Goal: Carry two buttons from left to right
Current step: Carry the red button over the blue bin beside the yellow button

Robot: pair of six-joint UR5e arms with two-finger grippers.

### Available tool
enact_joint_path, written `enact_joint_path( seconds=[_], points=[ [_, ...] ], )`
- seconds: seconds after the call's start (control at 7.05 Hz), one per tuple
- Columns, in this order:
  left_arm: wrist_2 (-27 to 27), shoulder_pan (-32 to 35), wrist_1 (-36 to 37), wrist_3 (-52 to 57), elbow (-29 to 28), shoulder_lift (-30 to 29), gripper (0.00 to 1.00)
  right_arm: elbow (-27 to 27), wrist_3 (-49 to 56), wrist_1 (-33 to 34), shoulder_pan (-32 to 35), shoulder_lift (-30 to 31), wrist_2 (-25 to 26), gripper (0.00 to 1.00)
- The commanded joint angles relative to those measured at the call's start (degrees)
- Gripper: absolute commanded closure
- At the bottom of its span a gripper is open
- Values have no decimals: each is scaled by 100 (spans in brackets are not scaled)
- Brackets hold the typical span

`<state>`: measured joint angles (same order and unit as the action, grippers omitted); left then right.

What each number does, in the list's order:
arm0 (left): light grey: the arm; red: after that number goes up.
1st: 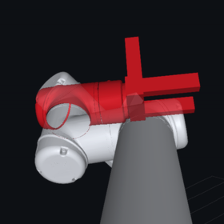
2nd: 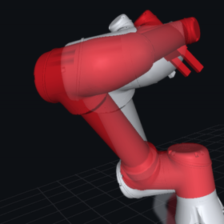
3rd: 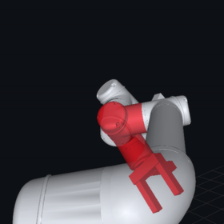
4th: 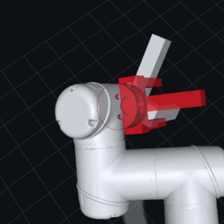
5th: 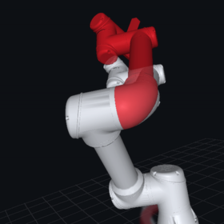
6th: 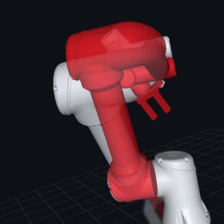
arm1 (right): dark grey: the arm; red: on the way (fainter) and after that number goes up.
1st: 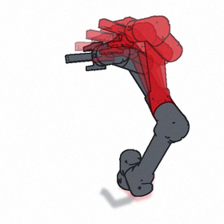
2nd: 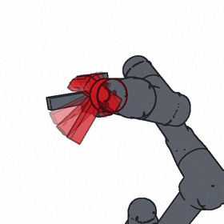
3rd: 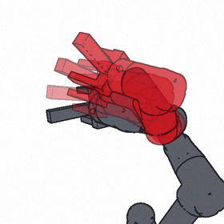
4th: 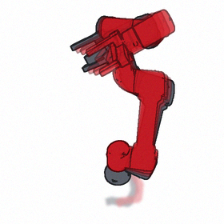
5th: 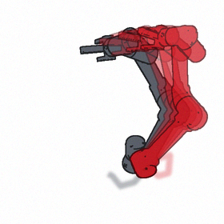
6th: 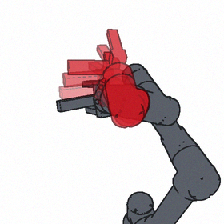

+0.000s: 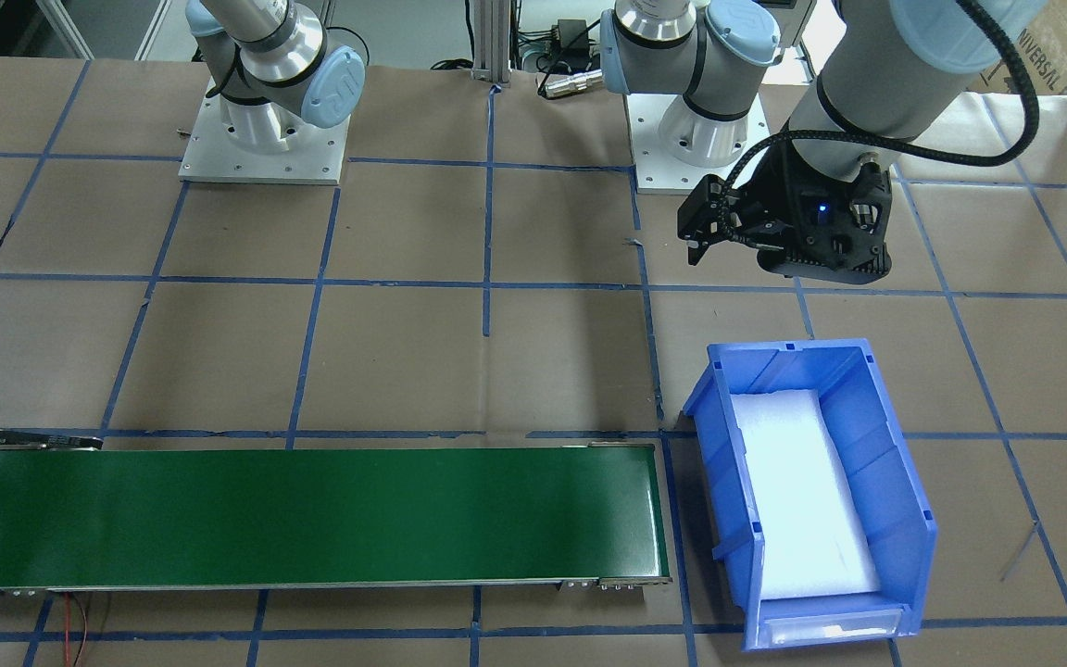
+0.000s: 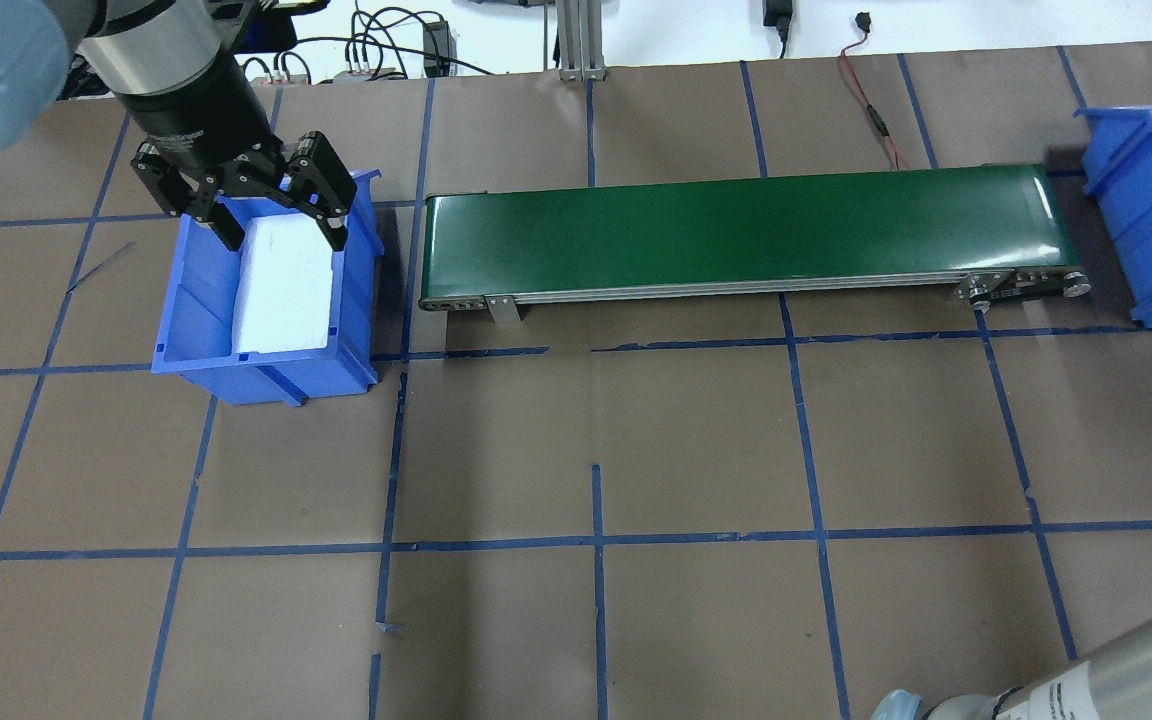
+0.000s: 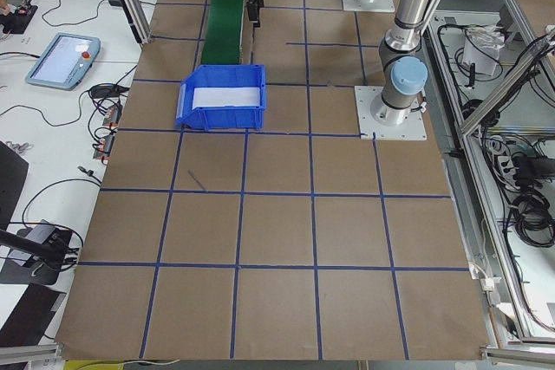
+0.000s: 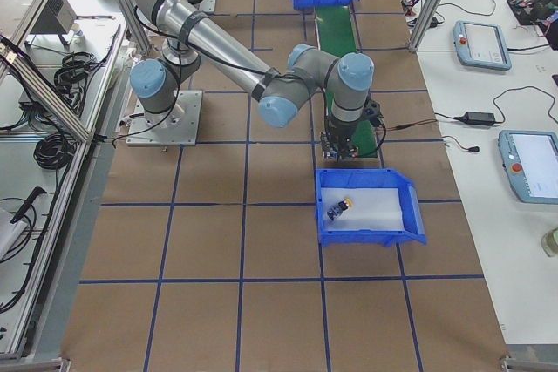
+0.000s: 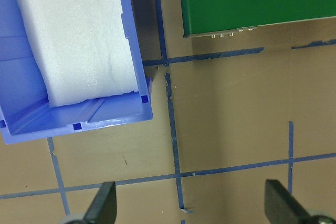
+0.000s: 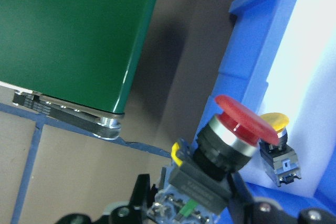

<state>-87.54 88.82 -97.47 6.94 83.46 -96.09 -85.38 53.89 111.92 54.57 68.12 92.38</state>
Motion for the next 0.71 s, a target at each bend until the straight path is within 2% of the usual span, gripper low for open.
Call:
enact_joint_path(
  seconds=[0.0, 0.14, 0.28, 0.57],
  points=[
    [0, 4, 0, 0, 3, -7, 0, 249, 148, 102, -262, -175, -27, 81],
    [0, 4, 0, 0, 3, -7, 0, 224, 905, 589, -281, -289, -18, 82],
    [0, 12, 0, -9, 3, -15, 0, 111, 1522, 1212, -281, -447, -18, 88],
    [0, 12, 0, 0, 3, -15, 0, 153, 1878, 1856, -368, -772, -18, 88]
  ],
)
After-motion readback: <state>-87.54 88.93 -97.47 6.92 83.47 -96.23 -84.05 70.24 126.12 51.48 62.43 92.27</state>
